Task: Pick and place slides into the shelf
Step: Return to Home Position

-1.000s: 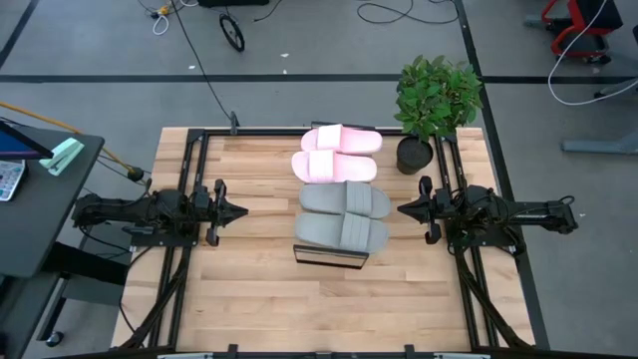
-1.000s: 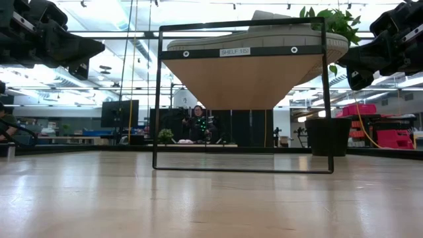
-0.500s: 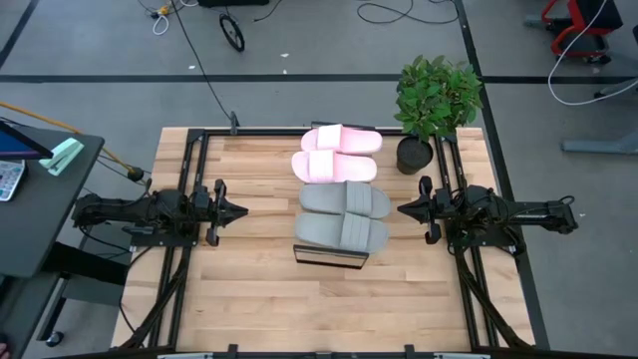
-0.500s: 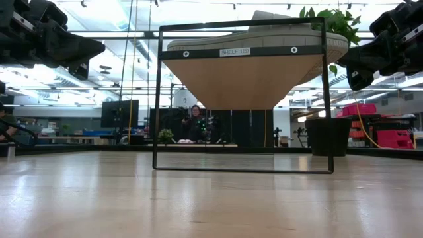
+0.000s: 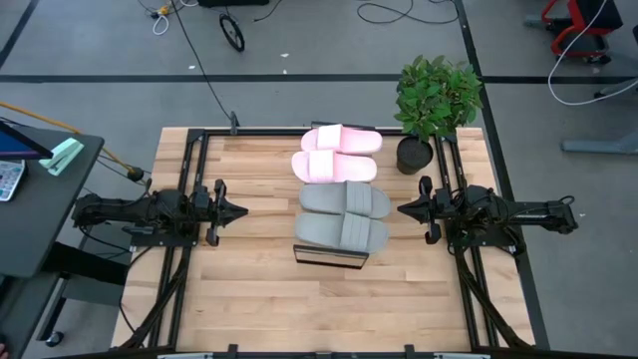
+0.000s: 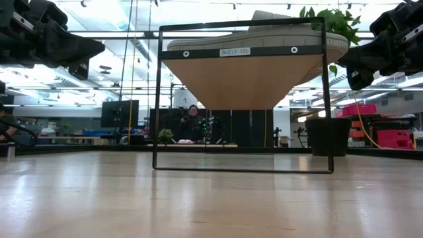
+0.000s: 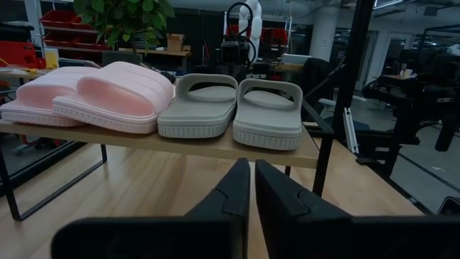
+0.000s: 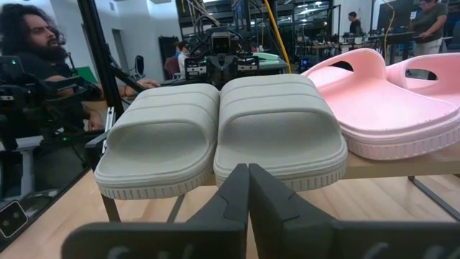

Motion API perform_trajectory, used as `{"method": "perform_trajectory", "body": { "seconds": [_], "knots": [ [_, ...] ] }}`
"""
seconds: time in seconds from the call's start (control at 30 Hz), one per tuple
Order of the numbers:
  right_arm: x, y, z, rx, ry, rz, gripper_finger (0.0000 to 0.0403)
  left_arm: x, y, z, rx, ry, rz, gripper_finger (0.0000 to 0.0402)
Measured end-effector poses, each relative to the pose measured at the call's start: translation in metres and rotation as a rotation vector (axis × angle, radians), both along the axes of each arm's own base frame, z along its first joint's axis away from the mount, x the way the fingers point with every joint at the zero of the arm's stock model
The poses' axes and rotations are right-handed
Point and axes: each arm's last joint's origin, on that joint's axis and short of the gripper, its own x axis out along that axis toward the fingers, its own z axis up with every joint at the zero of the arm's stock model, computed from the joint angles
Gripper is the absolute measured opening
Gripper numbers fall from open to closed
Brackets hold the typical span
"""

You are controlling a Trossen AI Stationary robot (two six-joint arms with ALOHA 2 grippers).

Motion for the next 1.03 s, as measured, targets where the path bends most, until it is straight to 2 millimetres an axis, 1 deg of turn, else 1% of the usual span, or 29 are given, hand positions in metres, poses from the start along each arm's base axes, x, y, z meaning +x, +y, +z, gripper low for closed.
{"method": "perform_trajectory", "body": {
  "seconds": [0.3, 0.73, 1.03],
  "knots": [
    [0.0, 0.0, -0.0001, 0.0, 0.0, 0.0, 0.0014, 0.0, 0.0, 0.0, 0.0, 0.0, 0.0, 0.0039],
    [0.0, 0.0, 0.0, 0.0, 0.0, 0.0, 0.0014, 0.0, 0.0, 0.0, 0.0, 0.0, 0.0, 0.0023],
    [0.0, 0.0, 0.0, 0.0, 0.0, 0.0, 0.0014, 0.0, 0.0, 0.0, 0.0, 0.0, 0.0, 0.0037]
  ]
}}
